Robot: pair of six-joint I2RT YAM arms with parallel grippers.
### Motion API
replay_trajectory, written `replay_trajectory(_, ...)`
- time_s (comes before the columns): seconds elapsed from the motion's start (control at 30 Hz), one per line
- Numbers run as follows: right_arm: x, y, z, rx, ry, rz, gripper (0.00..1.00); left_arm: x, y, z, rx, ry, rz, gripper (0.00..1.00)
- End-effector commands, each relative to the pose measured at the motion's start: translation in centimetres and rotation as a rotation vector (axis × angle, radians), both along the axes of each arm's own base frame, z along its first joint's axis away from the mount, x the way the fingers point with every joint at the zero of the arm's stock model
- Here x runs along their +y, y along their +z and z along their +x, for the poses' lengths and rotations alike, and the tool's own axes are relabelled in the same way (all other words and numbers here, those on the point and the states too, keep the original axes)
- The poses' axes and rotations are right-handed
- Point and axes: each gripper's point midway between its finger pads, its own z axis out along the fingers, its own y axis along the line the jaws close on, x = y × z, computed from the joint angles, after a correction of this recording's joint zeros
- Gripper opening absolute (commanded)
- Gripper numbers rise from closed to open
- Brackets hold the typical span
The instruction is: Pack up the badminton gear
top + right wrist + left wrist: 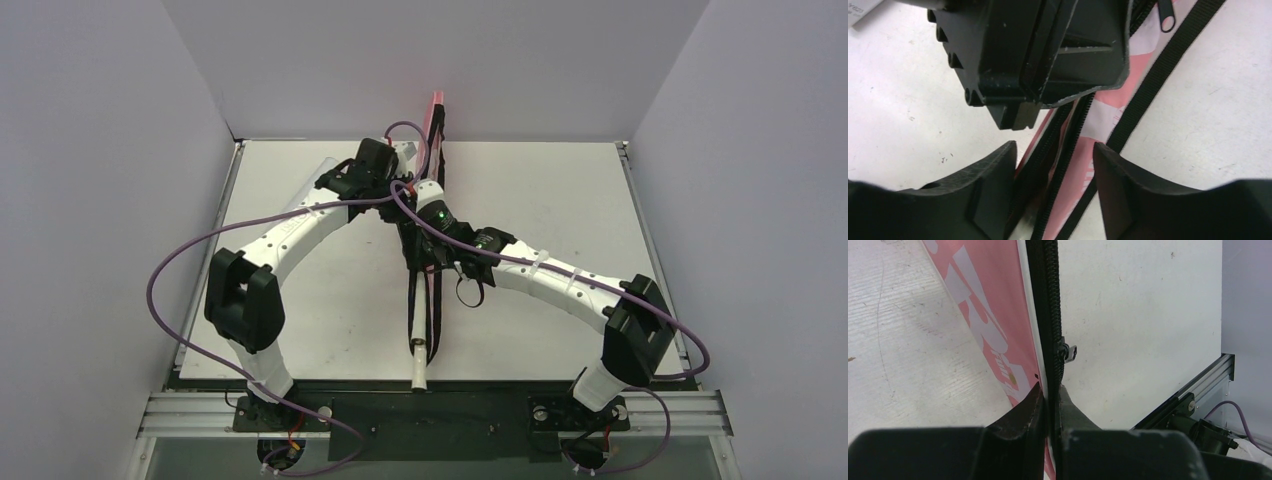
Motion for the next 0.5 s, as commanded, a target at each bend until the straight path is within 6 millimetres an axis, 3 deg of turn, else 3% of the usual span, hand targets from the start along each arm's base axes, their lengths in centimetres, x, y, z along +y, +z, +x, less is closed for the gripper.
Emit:
replay_trajectory(0.0,0.7,-0.5,0.0,0.003,0.044,0.008,0.47,-1.5,6.8,-0.2,-0.152,-0.063,-0.153,0.00)
replay_trajectory(0.1,0.6,-0.5,0.0,0.004,0.045,0.003,0.38,-1.3,6.8,-0.3,-0.150,-0.065,-0.152,0.00)
replay_trajectory(0.3,-0.5,-0.5,0.1,-0.010,0.040,-0.050,0.05,-1.1,7.6,-0.5,-0.150,-0.070,-0.180,0.02)
replay_trajectory(0.33,-0.7,-0.4,0.1,-0.014,0.038,-0.055,0.00,-1.1,7.8,-0.6,-0.149,-0.078,-0.189,0.06)
replay_trajectory(0.47,-2.2,-0.3,-0.5,-0.034,0.045,-0.092,0.00,-0.6,8.8,-0.6,-0.167,-0.096,-0.202,0.32)
